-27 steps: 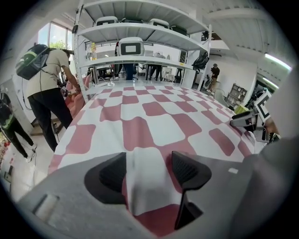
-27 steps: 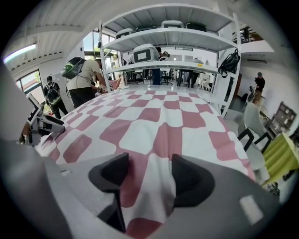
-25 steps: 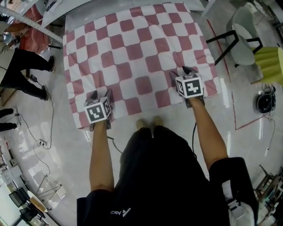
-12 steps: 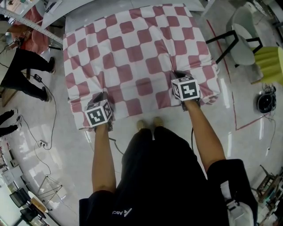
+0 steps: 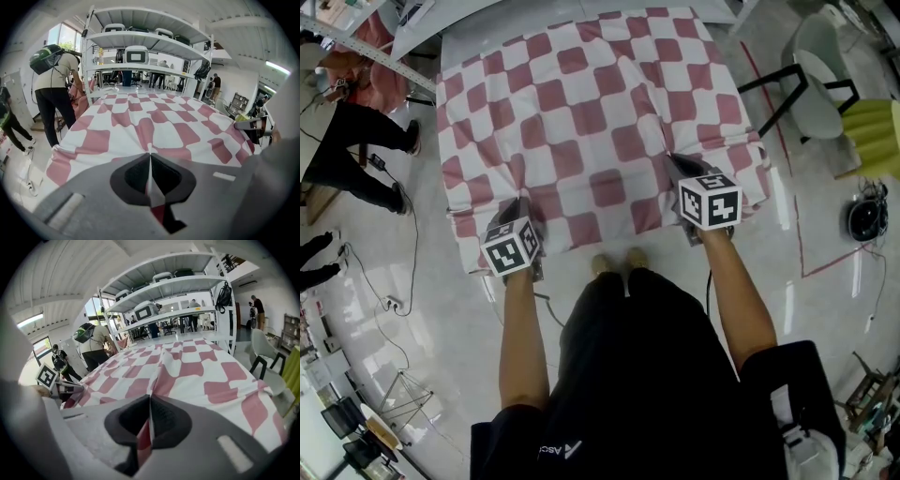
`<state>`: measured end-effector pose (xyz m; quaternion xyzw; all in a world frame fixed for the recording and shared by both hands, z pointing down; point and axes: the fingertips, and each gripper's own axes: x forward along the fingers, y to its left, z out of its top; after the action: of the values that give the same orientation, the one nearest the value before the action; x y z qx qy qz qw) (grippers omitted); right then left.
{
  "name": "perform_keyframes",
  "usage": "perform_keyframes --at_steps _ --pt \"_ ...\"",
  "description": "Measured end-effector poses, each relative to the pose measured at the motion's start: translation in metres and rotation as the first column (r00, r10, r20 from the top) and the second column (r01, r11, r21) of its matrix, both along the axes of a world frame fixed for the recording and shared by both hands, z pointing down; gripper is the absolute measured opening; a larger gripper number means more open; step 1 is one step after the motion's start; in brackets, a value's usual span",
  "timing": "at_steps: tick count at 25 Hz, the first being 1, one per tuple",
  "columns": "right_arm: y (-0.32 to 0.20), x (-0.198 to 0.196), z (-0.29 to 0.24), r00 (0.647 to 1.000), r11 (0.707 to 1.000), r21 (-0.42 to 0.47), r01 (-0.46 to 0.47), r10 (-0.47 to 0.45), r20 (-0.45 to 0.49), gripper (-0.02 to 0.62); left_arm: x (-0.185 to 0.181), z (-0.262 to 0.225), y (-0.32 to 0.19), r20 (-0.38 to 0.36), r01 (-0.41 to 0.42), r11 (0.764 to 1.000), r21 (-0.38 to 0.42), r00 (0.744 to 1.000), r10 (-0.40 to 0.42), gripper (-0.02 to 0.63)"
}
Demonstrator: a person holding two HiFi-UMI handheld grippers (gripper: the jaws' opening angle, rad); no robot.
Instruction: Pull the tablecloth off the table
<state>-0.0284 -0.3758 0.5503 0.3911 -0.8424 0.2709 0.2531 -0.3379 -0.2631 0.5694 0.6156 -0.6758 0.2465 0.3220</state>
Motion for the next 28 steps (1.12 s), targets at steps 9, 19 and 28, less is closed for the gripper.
perform_keyframes --at_steps 9,19,28 --pt "0.035 0.004 -0.042 0.984 0.999 0.053 0.011 -0.021 0.177 0.006 0.011 -0.031 0.025 -0.042 0.022 0.993 0.115 0.999 -0.017 0.009" --pt "0.060 0.006 -0.108 0.933 0.985 0.168 0.027 -0.085 0.350 0.006 0.023 -0.085 0.055 -0.087 0.073 0.956 0.285 0.995 -0.050 0.009" --pt "0.051 -0.008 -0.191 0.880 0.953 0.295 0.063 -0.192 0.433 0.006 0.029 -0.152 0.044 -0.120 0.082 0.874 0.480 0.992 -0.027 0.009"
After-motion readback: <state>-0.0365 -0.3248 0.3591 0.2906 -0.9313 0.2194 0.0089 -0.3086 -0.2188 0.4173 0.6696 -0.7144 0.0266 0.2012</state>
